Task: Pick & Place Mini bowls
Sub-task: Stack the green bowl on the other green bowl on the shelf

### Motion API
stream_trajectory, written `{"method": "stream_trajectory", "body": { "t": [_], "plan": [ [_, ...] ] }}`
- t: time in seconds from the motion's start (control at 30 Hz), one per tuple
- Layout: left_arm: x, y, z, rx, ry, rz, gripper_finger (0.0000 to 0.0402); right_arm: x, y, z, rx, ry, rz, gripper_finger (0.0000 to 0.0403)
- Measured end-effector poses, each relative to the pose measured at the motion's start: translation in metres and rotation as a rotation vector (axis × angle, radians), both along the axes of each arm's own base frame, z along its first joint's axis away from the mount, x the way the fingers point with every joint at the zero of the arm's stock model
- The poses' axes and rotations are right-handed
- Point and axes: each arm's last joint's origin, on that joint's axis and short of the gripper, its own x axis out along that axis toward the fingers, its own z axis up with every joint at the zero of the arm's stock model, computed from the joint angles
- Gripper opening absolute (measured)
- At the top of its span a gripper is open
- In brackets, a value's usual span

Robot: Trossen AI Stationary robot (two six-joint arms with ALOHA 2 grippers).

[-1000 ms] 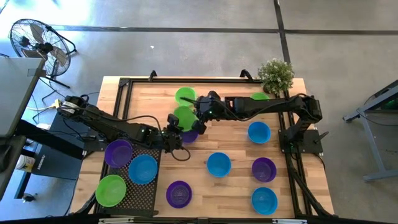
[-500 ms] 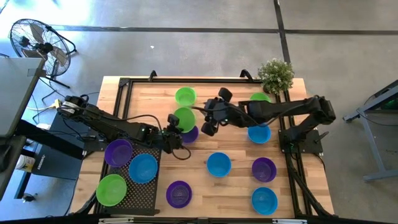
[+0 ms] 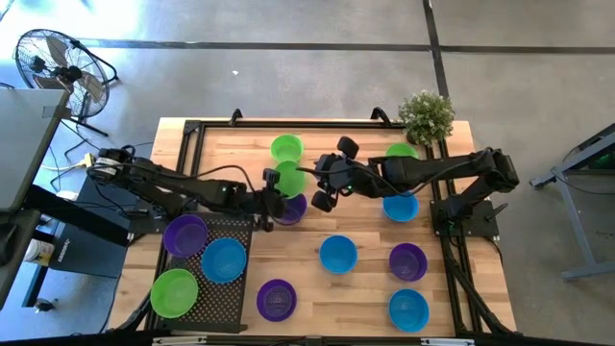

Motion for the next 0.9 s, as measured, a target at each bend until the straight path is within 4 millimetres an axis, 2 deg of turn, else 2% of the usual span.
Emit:
{"method": "stream_trajectory", "body": {
  "t": [0.17,0.33,0.43,0.5,0.6,0.73,0.9],
  "plan": [
    [0.003,0.002,0.002,-0.07,-0.044,-0.017,0.0,0.0,0.0,0.0,0.004,0.002,0.006,0.0099],
    [0.003,0.001,0.005,-0.061,-0.021,-0.028,0.0,-0.004,0.001,-0.003,-0.032,0.071,0.03,0.0097],
    [-0.005,-0.002,0.03,-0.104,-0.007,-0.034,0.0,-0.011,0.003,-0.005,-0.074,0.147,0.028,0.0079],
    [-0.01,-0.006,0.05,-0.143,0.0,-0.051,0.0,-0.013,0.003,-0.007,-0.091,0.183,0.022,0.0053],
    [-0.017,-0.018,0.069,-0.19,0.078,-0.08,0.0,-0.015,0.002,-0.015,-0.106,0.205,0.033,0.001],
    [-0.029,-0.04,0.098,-0.231,0.128,-0.121,0.0,-0.022,-0.001,-0.039,-0.114,0.181,0.069,0.0015],
    [-0.047,-0.061,0.117,-0.3,0.195,-0.137,0.0,-0.043,-0.007,-0.073,-0.09,0.012,0.175,0.0002]
  ]
}}
